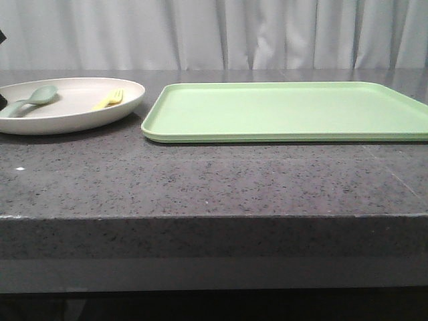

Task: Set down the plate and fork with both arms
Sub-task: 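Lower the left gripper to the plate rim nearest it, then grip the plate rim with the left gripper and lift it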

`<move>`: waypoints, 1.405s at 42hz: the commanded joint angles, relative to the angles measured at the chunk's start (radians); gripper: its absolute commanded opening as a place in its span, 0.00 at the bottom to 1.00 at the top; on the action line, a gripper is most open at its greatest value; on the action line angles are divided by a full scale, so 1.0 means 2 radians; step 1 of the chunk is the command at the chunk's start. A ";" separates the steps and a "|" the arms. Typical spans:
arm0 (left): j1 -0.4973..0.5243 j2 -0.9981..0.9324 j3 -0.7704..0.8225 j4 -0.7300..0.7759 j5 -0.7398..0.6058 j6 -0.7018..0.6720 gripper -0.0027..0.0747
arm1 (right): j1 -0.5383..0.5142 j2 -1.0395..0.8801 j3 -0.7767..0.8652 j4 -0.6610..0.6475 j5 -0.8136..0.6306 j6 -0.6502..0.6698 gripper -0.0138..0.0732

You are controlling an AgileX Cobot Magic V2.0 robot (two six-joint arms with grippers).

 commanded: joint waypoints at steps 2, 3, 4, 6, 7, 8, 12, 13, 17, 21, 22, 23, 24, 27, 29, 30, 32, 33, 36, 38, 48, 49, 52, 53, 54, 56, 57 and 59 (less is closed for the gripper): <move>-0.003 -0.029 -0.023 -0.017 -0.001 0.002 0.01 | 0.000 0.004 -0.015 0.000 -0.038 -0.003 0.89; -0.003 -0.029 -0.028 -0.020 0.002 0.002 0.01 | 0.000 0.004 -0.015 0.000 -0.038 -0.003 0.89; -0.003 -0.029 -0.033 -0.027 0.008 0.002 0.01 | 0.000 0.004 -0.015 0.000 -0.038 -0.003 0.89; -0.003 -0.029 -0.040 -0.036 0.017 0.002 0.01 | 0.000 0.004 -0.015 0.000 -0.038 -0.003 0.89; -0.003 -0.029 -0.046 -0.042 0.024 0.002 0.01 | 0.000 0.004 -0.015 0.000 -0.038 -0.003 0.89; -0.003 -0.029 -0.053 -0.048 0.029 0.002 0.01 | 0.000 0.004 -0.015 0.000 -0.038 -0.003 0.89; -0.003 -0.029 -0.072 -0.070 0.048 0.002 0.01 | 0.000 0.004 -0.015 0.000 -0.038 -0.003 0.89; -0.003 -0.029 -0.077 -0.075 0.052 0.002 0.01 | 0.000 0.004 -0.015 0.000 -0.038 -0.003 0.89; -0.003 -0.029 -0.097 -0.102 0.067 0.002 0.01 | 0.000 0.004 -0.015 0.000 -0.039 -0.003 0.89; -0.003 -0.029 -0.114 -0.135 0.067 -0.004 0.01 | 0.000 0.004 -0.015 0.000 -0.040 -0.003 0.89; -0.003 -0.029 -0.116 -0.145 0.067 -0.004 0.01 | 0.000 0.004 -0.015 0.000 -0.040 -0.003 0.89; -0.004 -0.029 -0.120 -0.154 0.067 -0.004 0.01 | 0.000 0.004 -0.015 0.000 -0.040 -0.003 0.89; -0.004 -0.029 -0.123 -0.166 0.067 -0.005 0.01 | 0.000 0.004 -0.015 0.000 -0.040 -0.003 0.89; -0.008 -0.029 -0.132 -0.190 0.067 -0.017 0.01 | 0.000 0.004 -0.015 0.000 -0.041 -0.003 0.89; -0.014 -0.029 -0.135 -0.191 0.064 -0.031 0.01 | 0.000 0.004 -0.015 0.000 -0.041 -0.003 0.89; -0.017 -0.029 -0.139 -0.191 0.063 -0.035 0.01 | 0.000 0.004 -0.015 0.000 -0.041 -0.003 0.89; -0.026 -0.029 -0.145 -0.191 0.061 -0.042 0.01 | 0.000 0.004 -0.015 0.000 -0.041 -0.003 0.89; -0.032 -0.029 -0.147 -0.191 0.060 -0.044 0.01 | 0.000 0.004 -0.015 0.000 -0.041 -0.003 0.89; -0.051 -0.028 -0.152 -0.191 0.053 -0.057 0.01 | 0.000 0.004 -0.015 0.000 -0.041 -0.003 0.89; -0.062 -0.027 -0.154 -0.189 0.045 -0.062 0.01 | 0.000 0.004 -0.015 0.000 -0.041 -0.003 0.89; -0.141 -0.027 -0.155 -0.153 -0.014 -0.091 0.01 | 0.000 0.004 -0.015 0.000 -0.042 -0.003 0.89; -0.151 -0.027 -0.155 -0.147 -0.021 -0.095 0.01 | 0.000 0.004 -0.015 0.000 -0.042 -0.003 0.89; -0.175 -0.027 -0.155 -0.131 -0.041 -0.108 0.01 | 0.000 0.004 -0.015 0.000 -0.045 -0.003 0.89; -0.184 -0.027 -0.155 -0.127 -0.049 -0.110 0.01 | 0.000 0.004 -0.015 0.000 -0.046 -0.003 0.89; -0.190 -0.027 -0.155 -0.123 -0.055 -0.112 0.01 | 0.000 0.004 -0.015 0.000 -0.046 -0.003 0.89; -0.204 -0.027 -0.155 -0.114 -0.068 -0.122 0.01 | 0.000 0.004 -0.015 0.000 -0.046 -0.003 0.89; -0.210 -0.027 -0.155 -0.110 -0.074 -0.127 0.01 | 0.000 0.004 -0.015 0.000 -0.046 -0.003 0.89; -0.221 -0.026 -0.155 -0.108 -0.089 -0.136 0.01 | 0.000 0.004 -0.015 0.000 -0.046 -0.003 0.89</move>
